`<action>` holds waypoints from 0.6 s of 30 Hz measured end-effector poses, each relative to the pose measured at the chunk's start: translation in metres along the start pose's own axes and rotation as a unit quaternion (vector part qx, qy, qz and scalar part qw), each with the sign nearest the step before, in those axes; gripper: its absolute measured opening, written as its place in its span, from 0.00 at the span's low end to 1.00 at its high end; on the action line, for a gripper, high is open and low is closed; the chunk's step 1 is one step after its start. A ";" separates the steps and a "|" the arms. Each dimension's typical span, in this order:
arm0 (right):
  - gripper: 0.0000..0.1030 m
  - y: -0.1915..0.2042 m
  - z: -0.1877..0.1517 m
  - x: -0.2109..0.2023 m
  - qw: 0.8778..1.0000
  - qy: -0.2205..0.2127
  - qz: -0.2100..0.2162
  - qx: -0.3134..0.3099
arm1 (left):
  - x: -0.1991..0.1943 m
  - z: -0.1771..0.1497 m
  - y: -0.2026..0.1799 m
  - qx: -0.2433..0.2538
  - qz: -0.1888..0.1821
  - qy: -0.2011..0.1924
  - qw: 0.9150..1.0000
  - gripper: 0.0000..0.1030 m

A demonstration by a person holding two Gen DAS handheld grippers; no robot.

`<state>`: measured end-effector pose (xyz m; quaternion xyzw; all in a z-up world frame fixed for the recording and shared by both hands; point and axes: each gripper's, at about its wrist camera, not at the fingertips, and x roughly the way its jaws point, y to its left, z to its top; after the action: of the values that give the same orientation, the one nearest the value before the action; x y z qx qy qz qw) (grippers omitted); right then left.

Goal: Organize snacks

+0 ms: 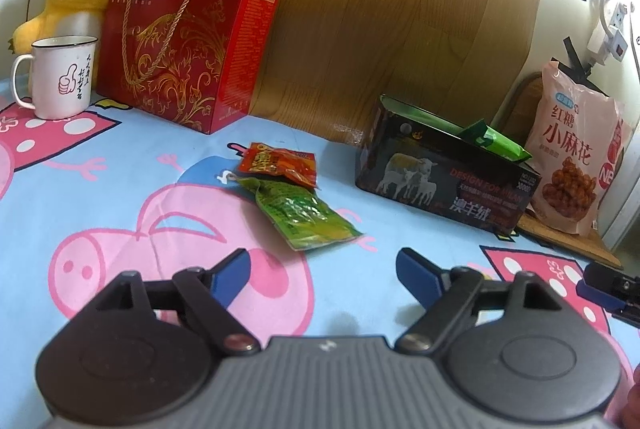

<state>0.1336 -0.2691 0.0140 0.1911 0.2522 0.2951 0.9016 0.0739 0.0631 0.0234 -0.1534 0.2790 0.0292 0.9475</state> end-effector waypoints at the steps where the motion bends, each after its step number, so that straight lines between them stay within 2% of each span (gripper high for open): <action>1: 0.74 0.000 0.000 0.000 1.000 0.000 0.000 0.000 | 0.000 0.000 0.000 0.000 0.000 0.000 1.000 0.80; 18: 0.75 0.000 0.000 0.001 1.000 0.002 0.000 -0.003 | -0.001 0.000 0.001 -0.004 -0.003 -0.001 1.000 0.82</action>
<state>0.1339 -0.2686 0.0138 0.1879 0.2528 0.2964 0.9016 0.0733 0.0641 0.0234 -0.1578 0.2773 0.0278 0.9473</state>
